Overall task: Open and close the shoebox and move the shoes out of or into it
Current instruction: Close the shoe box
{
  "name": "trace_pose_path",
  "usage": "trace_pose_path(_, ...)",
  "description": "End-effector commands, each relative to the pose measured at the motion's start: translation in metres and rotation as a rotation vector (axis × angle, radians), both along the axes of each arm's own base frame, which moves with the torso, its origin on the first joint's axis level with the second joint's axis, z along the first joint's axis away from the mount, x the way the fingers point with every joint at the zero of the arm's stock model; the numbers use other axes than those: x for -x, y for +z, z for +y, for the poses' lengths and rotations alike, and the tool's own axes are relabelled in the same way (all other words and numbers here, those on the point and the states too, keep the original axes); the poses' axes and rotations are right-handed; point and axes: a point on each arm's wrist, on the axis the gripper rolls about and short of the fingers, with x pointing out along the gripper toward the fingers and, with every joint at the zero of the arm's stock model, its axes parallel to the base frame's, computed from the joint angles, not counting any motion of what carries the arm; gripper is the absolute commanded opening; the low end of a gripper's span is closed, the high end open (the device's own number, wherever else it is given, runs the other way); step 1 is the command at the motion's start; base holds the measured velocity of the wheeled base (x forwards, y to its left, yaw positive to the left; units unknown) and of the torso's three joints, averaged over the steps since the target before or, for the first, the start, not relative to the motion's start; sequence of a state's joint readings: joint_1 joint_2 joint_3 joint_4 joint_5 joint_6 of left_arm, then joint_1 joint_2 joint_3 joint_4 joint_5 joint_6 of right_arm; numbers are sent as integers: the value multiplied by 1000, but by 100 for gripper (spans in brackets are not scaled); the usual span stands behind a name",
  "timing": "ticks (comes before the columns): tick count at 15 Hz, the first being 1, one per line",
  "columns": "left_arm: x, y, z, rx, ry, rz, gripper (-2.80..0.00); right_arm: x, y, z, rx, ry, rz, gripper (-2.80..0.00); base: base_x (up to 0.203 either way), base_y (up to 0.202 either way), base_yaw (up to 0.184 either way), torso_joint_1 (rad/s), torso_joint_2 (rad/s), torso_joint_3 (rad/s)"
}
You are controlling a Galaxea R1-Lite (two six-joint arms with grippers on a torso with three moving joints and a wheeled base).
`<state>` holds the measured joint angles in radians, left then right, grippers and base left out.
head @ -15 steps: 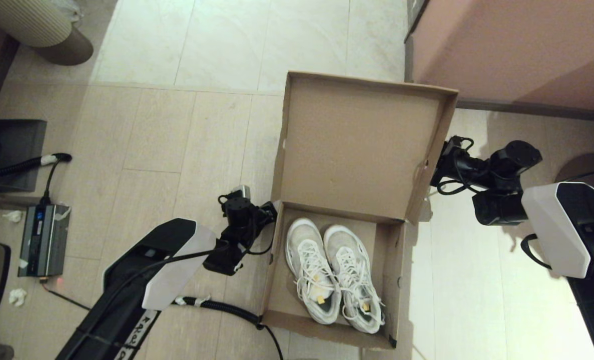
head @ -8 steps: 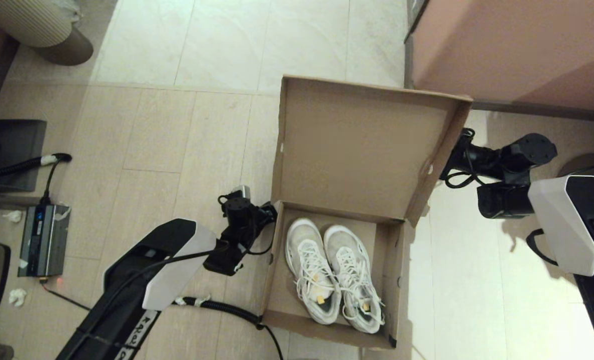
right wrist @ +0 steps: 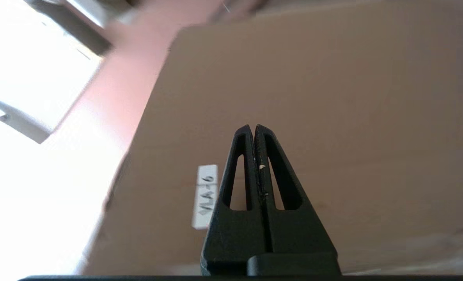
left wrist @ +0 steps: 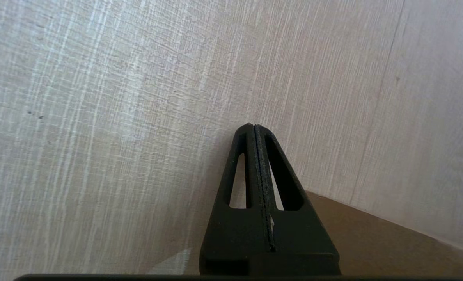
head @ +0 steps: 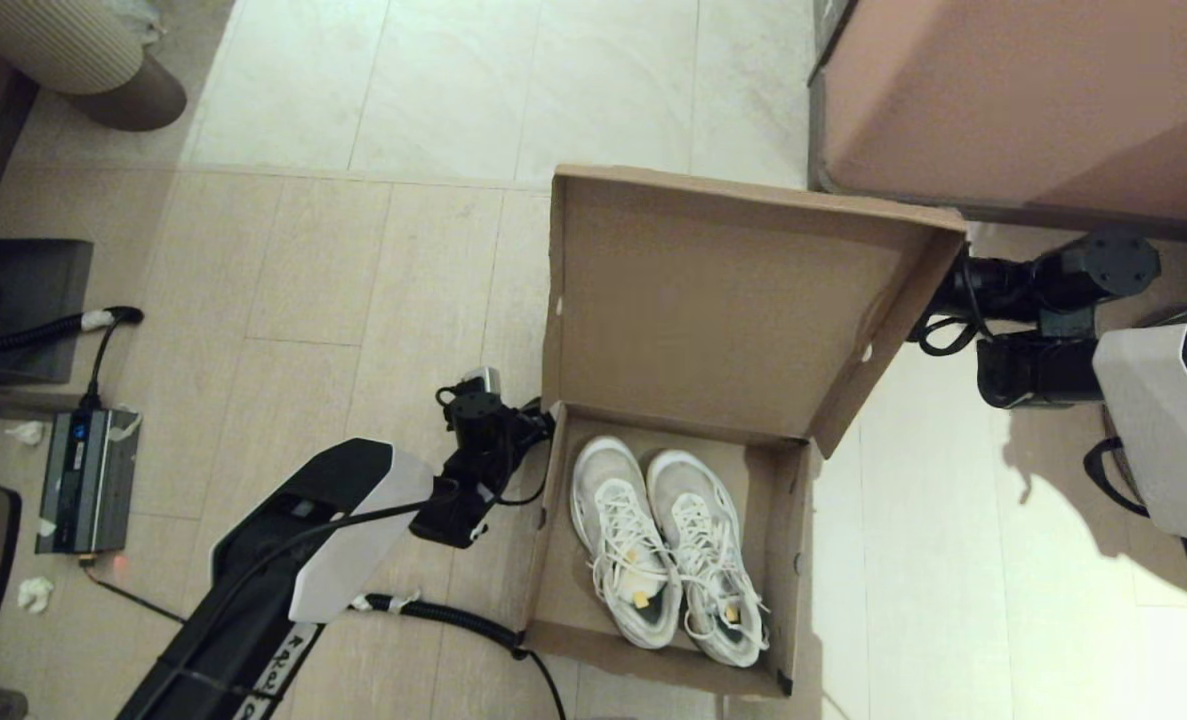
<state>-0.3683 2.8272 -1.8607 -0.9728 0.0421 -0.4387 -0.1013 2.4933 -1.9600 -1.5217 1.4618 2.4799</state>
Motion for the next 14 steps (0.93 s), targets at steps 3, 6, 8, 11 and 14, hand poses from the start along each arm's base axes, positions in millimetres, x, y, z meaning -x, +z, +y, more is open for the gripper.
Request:
trace_pose_path(3, -4, 9, 2, 16, 15, -32, -280, 16, 26, 2, 56, 40, -5, -280, 0, 0, 0, 0, 0, 0)
trace_pose_path(6, -9, 30, 13, 31, 39, -74, -280, 31, 43, 12, 56, 58, 3, -280, 0, 0, 0, 0, 0, 0)
trace_pose_path(8, -13, 39, 26, 37, 62, -93, -280, 44, 52, 21, 54, 77, 17, -280, 0, 0, 0, 0, 0, 0)
trace_pose_path(11, -18, 64, 48, 51, 98, -138, -280, 65, 63, 37, 52, 114, 48, -280, 0, 0, 0, 0, 0, 0)
trace_pose_path(14, -17, 94, 56, 78, 96, -214, -280, 80, 61, 53, 49, 155, 100, -280, 0, 0, 0, 0, 0, 0)
